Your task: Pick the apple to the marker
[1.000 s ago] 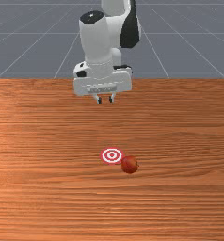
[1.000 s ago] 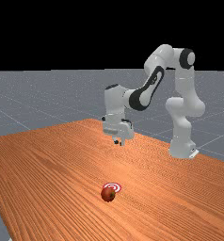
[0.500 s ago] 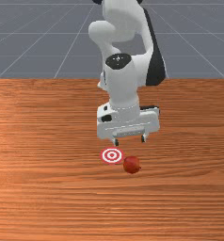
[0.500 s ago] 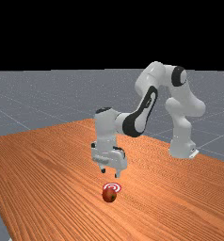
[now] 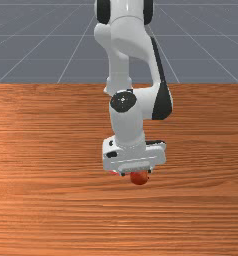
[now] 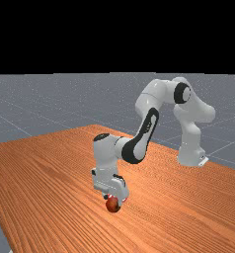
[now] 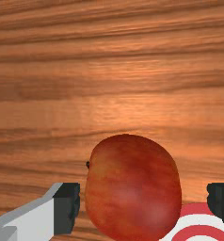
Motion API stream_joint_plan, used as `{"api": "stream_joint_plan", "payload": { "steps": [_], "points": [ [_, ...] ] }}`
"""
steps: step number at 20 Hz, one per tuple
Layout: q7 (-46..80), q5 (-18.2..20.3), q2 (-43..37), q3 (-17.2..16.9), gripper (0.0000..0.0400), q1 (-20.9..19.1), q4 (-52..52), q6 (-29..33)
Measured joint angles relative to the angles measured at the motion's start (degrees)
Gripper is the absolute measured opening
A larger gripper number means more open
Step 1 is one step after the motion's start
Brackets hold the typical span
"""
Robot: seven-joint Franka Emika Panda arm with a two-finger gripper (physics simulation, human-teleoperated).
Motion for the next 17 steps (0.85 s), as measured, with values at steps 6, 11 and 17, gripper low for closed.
{"api": "stream_joint_plan", "payload": {
  "steps": [6, 11, 17],
  "points": [
    [0.54, 0.08, 1.00, 0.01, 0.0286, 0.27, 1.05, 0.57],
    [1.06, -0.13, -0.51, -0.42, 0.0285, 0.39, -1.03, -0.23],
    [0.29, -1.51, -9.01, -3.65, 0.0285, -0.64, -16.27, 2.83]
  ]
}}
